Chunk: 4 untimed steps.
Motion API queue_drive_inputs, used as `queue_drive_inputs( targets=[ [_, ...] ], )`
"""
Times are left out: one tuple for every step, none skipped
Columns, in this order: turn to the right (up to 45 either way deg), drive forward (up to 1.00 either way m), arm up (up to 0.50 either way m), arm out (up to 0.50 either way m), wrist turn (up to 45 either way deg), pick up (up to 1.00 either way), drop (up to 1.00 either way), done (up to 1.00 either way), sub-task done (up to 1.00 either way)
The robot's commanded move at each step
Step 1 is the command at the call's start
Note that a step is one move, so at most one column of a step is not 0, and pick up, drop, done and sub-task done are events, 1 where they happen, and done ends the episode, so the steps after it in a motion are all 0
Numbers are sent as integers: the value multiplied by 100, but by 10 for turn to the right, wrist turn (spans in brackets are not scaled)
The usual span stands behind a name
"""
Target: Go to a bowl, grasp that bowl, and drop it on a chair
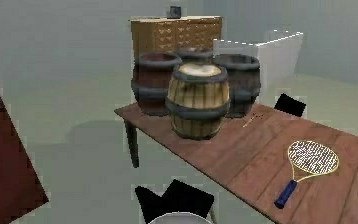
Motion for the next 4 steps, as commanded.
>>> queue_drive_inputs(
  targets=[
    [-360, 0, 0, 0, 0, 0, 0, 0, 0],
    [360, 0, 0, 0, 0, 0, 0, 0, 0],
    [-330, 0, 0, 0, 0, 0, 0, 0, 0],
    [450, 0, 0, 0, 0, 0, 0, 0, 0]
  ],
)
